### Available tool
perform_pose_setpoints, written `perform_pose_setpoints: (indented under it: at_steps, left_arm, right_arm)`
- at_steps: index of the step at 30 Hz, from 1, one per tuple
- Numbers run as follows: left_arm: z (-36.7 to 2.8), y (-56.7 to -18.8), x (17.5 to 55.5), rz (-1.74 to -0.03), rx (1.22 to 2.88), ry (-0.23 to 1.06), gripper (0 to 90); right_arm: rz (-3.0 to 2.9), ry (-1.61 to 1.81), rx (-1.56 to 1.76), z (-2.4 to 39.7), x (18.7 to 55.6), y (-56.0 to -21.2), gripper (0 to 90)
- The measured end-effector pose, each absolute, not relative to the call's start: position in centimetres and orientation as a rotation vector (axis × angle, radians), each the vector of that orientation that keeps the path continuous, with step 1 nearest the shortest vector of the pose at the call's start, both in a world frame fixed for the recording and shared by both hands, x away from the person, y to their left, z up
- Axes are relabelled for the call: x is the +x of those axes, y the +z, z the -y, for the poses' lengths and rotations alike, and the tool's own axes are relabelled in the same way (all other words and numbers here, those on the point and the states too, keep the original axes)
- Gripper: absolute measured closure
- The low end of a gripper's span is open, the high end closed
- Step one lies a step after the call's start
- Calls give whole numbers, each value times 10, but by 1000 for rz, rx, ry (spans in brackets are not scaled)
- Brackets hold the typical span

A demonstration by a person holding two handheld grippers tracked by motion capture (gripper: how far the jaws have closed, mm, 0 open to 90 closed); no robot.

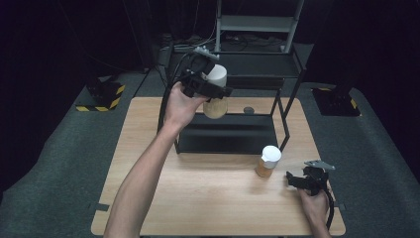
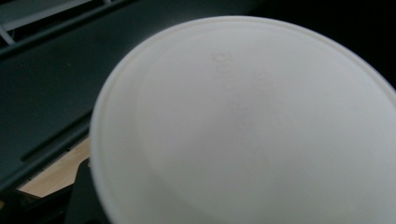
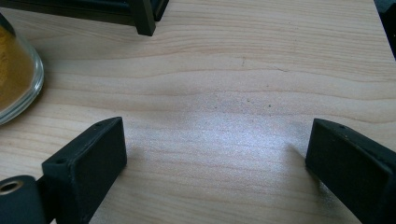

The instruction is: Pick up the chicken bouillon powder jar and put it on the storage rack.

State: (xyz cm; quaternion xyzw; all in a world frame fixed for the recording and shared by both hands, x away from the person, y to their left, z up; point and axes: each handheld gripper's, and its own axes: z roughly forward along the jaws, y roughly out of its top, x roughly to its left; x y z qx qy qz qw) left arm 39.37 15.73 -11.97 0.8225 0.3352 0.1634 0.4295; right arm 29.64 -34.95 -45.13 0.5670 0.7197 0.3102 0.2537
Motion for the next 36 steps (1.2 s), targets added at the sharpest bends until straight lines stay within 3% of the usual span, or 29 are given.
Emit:
perform_pose_setpoints:
  at_steps: [17, 36]
  left_arm:
    - [-141, -83, 415, -978, 1998, 514, 356]
    - [-108, -83, 450, -1185, 1915, 659, 356]
  right_arm:
    - [-1956, 845, 1540, 350, 296, -451, 48]
    - [-1958, 847, 1533, 350, 296, -452, 53]
